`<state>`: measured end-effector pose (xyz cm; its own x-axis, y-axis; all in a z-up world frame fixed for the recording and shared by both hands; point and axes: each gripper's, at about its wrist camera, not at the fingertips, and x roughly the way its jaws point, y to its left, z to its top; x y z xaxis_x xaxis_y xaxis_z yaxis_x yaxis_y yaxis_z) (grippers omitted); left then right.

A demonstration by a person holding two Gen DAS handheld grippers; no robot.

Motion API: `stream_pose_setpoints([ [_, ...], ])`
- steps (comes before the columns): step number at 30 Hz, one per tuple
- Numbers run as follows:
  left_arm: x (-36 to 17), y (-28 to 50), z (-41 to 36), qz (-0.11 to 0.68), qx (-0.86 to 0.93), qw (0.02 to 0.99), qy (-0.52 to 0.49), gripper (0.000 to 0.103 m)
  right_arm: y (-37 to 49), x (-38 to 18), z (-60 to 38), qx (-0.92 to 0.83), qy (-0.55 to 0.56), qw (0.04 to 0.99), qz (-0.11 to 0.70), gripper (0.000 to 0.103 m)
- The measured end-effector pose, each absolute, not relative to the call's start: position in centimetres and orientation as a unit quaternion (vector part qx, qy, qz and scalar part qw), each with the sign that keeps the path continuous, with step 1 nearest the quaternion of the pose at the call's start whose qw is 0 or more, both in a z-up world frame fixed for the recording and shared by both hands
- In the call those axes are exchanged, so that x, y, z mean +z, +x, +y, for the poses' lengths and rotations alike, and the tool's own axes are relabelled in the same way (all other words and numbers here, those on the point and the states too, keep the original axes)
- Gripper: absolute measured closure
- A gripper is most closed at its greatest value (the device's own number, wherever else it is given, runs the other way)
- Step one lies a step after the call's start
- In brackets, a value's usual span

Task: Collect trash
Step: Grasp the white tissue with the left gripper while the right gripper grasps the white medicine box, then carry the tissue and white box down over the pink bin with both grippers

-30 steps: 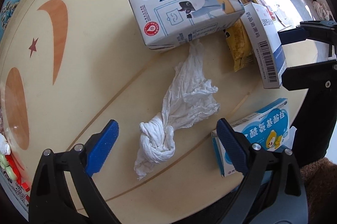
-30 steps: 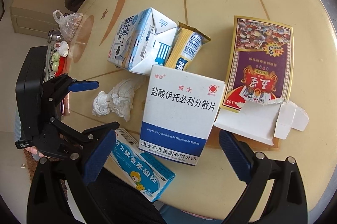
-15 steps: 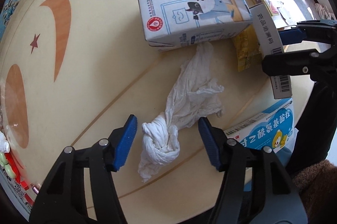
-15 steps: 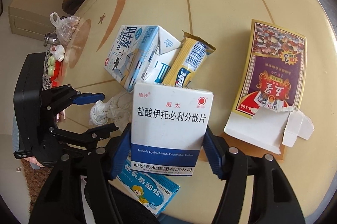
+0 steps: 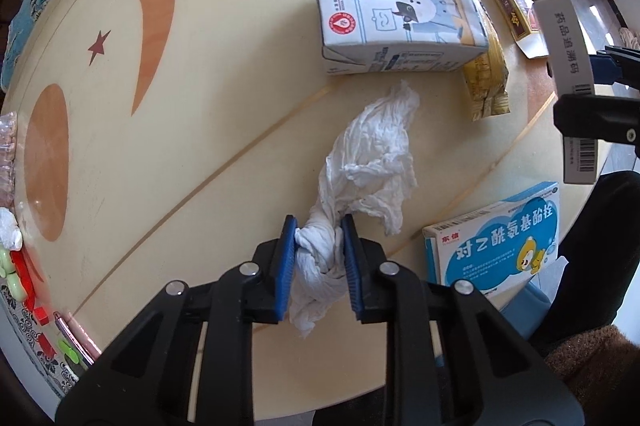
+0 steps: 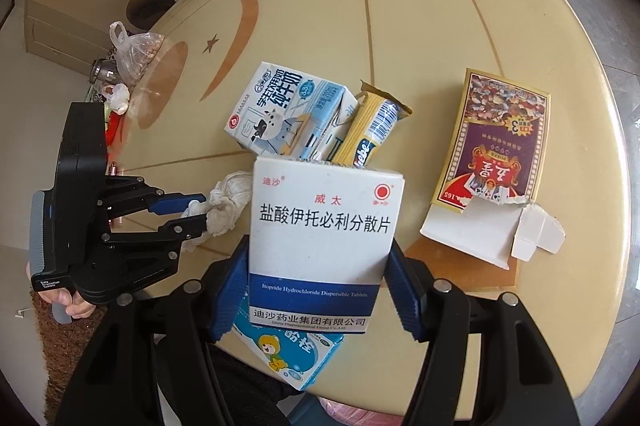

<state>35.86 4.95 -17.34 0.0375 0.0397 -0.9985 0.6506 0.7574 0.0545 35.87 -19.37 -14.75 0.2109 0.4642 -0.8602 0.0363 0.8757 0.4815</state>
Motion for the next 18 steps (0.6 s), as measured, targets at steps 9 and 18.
stream_pose_setpoints([
  [9, -12.6, 32.6, 5.3, 0.638, -0.210, 0.695, 0.256, 0.080, 34.2, -11.3, -18.9, 0.137, 0.163, 0.773, 0.597, 0.041],
  [18, -7.4, 29.3, 4.5, 0.608, -0.196, 0.728, 0.248, 0.080, 30.6, -7.6, -18.9, 0.135, 0.119, 0.787, 0.591, 0.041],
])
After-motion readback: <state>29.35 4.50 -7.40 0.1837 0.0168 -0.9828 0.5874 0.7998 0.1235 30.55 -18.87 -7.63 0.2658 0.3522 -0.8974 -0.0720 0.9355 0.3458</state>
